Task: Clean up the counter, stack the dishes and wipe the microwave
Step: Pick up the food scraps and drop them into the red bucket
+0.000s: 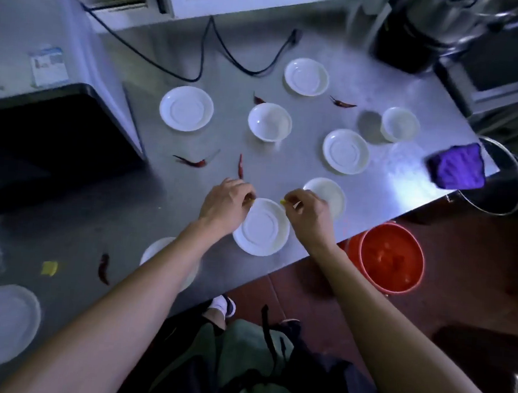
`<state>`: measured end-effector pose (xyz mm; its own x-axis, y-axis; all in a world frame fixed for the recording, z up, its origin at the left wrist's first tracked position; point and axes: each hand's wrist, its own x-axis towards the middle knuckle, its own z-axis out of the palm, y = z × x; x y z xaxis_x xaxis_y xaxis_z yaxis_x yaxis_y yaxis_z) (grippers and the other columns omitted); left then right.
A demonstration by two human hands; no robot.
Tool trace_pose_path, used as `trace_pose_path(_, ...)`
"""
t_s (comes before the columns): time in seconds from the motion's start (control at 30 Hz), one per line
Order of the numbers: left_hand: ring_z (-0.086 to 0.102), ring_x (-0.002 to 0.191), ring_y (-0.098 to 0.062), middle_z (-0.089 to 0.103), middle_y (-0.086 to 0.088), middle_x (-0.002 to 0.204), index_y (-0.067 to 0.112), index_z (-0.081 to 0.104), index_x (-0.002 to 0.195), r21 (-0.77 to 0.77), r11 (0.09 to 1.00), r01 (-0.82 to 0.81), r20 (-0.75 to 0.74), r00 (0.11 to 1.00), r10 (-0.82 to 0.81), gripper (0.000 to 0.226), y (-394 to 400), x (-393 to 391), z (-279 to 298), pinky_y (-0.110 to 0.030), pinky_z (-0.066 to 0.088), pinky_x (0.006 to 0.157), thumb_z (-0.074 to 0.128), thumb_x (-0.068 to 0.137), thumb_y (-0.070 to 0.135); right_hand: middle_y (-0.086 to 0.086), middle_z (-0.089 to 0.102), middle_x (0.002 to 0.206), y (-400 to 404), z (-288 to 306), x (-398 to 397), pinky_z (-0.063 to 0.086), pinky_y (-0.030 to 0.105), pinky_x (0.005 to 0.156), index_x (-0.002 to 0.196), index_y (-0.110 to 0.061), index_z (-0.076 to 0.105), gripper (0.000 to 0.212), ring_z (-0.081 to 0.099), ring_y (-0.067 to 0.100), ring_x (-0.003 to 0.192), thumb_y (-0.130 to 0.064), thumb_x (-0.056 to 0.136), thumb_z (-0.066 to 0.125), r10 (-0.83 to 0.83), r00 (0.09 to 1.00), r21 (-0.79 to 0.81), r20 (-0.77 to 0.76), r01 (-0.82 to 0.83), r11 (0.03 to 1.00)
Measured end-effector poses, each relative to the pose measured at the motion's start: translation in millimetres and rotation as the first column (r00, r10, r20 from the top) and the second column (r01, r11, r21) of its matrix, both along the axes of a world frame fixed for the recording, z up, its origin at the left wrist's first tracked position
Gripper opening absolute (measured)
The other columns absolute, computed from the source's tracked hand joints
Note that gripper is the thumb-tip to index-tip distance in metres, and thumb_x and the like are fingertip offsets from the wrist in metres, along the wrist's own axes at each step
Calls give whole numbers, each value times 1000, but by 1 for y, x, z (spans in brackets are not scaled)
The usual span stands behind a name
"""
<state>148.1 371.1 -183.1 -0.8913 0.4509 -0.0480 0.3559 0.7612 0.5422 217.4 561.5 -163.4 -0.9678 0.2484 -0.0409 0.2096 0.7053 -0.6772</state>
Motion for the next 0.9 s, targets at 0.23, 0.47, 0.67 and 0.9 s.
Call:
trace_pose_path(0.23, 55, 96, -28, 67, -2, 94, 16, 68, 93, -49, 971, 234, -40, 971, -236, 7, 126, 54, 25, -42, 48, 81, 65, 87, 16, 2, 70, 87, 113, 14, 96, 51, 36, 72, 91, -14, 73, 6, 62, 20, 71, -15, 85, 74, -202, 976, 1, -85, 203, 979)
trace_pose_path(0.47, 55, 105, -25, 65, -1, 99, 21, 67, 96, -144, 885, 443, -75, 887, -456, 7, 249, 117, 40, -41, 47, 89, 63, 90, 23, -3, 70, 85, 218, 7, 202, 51, 32, 68, 90, -22, 72, 7, 62, 17, 73, -22, 84, 75, -395, 910, 51, -123, 404, 913)
trace_pose_path(0.67, 55, 106, -23, 64, 0, 101, 26, 66, 100, -187, 784, 592, -84, 785, -613, 10, 335, 171, 46, -38, 48, 84, 64, 91, 27, -5, 70, 87, 277, -1, 279, 55, 32, 69, 93, -23, 73, 11, 63, 11, 72, -22, 83, 77, -579, 805, 5, -126, 584, 811)
trace_pose_path(0.9, 57, 95, -23, 65, 0, 94, 25, 68, 98, -226, 593, 773, -116, 583, -804, 9, 416, 214, 38, -36, 50, 79, 66, 90, 28, -4, 73, 92, 313, -12, 345, 55, 28, 71, 93, -21, 74, 11, 63, 9, 77, -21, 83, 78, -746, 657, -51, -112, 746, 664)
